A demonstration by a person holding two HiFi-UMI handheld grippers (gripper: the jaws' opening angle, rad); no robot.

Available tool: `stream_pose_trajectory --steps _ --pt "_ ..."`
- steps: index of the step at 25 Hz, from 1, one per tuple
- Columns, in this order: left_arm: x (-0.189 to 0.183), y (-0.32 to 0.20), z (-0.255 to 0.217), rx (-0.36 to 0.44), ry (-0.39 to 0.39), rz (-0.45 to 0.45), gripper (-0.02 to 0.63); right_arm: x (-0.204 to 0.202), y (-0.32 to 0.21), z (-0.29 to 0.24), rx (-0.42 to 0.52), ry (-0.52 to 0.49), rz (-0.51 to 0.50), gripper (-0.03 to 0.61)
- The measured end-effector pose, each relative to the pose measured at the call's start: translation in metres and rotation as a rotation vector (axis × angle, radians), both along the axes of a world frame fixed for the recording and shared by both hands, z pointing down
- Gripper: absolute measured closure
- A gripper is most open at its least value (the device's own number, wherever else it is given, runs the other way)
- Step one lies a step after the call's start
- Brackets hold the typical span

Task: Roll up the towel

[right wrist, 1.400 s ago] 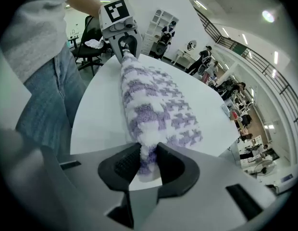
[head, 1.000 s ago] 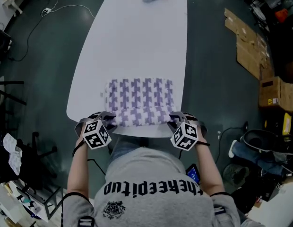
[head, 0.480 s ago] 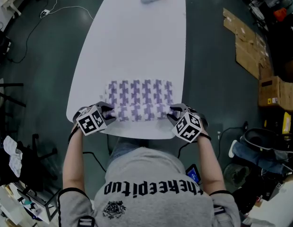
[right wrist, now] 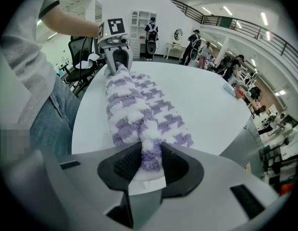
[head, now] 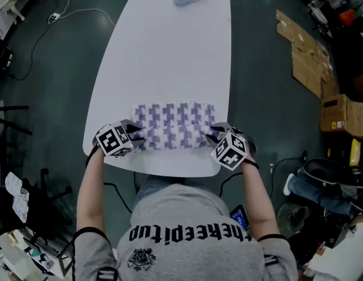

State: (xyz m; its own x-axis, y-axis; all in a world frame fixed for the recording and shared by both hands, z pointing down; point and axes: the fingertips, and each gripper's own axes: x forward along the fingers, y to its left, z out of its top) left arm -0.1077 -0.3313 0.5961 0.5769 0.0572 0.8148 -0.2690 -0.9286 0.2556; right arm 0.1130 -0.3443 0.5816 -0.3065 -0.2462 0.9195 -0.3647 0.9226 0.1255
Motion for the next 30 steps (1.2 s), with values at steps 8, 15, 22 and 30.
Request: stream_pose_trajectory --steps 8,15,22,30 --pt "0.003 -0.021 0.006 -0.111 0.054 -0.011 0.466 0.002 -0.026 0.009 -0.012 0.015 0.015 0.466" --pt "0.005 -0.027 0.008 -0.122 0.063 0.016 0.463 0.002 -0.035 0.015 -0.014 0.025 0.030 0.459" --pt "-0.014 -0.040 -0.013 0.017 0.085 -0.019 0.453 -0.011 -0.036 0.002 0.005 -0.067 0.095 0.459" --pt "-0.001 -0.063 -0.090 0.301 0.177 -0.134 0.453 0.009 -0.033 -0.043 0.120 -0.111 0.090 0.454"
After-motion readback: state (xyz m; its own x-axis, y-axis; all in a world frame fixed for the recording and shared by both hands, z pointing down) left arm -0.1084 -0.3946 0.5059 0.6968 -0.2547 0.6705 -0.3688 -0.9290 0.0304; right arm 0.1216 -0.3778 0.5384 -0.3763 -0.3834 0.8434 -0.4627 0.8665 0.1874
